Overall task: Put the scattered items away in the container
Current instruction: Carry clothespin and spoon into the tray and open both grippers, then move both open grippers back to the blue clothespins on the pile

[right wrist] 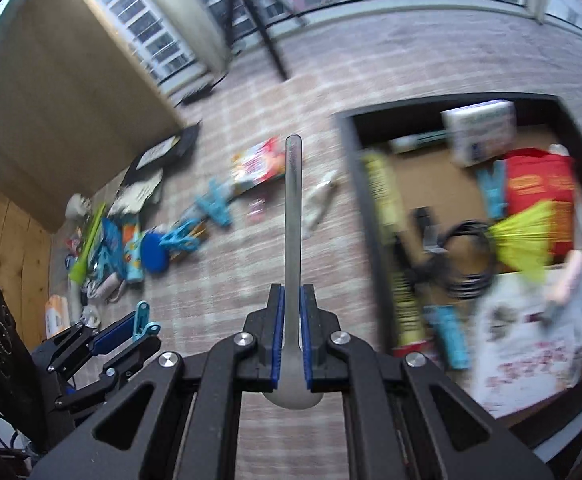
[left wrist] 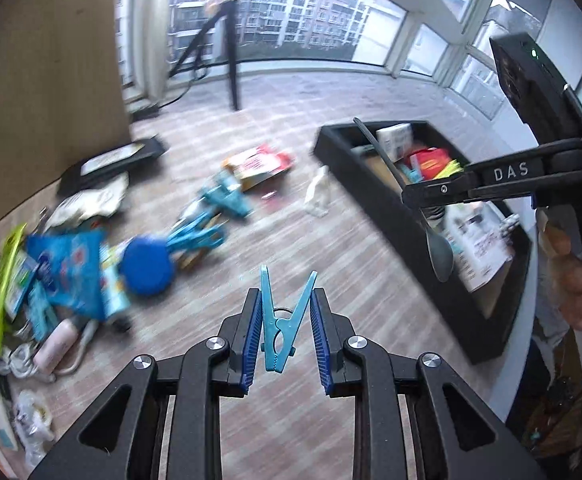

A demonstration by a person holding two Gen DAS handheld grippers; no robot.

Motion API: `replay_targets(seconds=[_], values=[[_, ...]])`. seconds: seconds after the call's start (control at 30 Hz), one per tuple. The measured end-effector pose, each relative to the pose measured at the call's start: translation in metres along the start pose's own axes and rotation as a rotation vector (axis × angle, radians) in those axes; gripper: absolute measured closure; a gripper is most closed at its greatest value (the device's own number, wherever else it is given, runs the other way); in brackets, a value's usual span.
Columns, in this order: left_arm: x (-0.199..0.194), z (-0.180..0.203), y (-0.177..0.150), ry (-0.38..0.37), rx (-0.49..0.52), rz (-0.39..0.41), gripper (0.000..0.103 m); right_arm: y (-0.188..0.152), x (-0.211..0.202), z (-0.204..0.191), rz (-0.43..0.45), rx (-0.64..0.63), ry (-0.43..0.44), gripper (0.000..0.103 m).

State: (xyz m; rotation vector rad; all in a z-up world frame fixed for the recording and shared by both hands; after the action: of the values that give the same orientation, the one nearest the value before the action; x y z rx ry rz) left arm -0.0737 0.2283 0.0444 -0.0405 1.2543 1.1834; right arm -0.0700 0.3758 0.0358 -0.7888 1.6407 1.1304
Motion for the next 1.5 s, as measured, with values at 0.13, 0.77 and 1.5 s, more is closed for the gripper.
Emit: replay_targets(seconds=[0.13,0.77,1.5], values=[[0.018,0.038,0.022,-0.044,0.04,-0.002,0.08,0.004,-0.022,0.055,0.038,0.069,-0.042,0.095],[0.094,0.165,0.064,-0.144,0.161,-0.069,0.047,-0.001,-0.067,0.232,0.144,0.28,-0.229,0.052],[0.044,0.031,0.035,0.081,-0.012,-0.028,0.049,0.026,-0.046,0.126,0.183,0.036,-0.061,0.043]])
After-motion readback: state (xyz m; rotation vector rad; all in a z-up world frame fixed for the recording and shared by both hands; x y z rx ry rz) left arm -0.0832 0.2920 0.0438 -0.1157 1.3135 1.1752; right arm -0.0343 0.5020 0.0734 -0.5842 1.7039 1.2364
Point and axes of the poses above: each gripper's, at about its wrist camera, not at the fingertips, and x roughly the way its jaws point, z to its right, y to its top, the point moved 7 cm from there along x, roughly the way its jaws point, and after that the axes turned 11 degrees about -y, right-handed, at the moved point
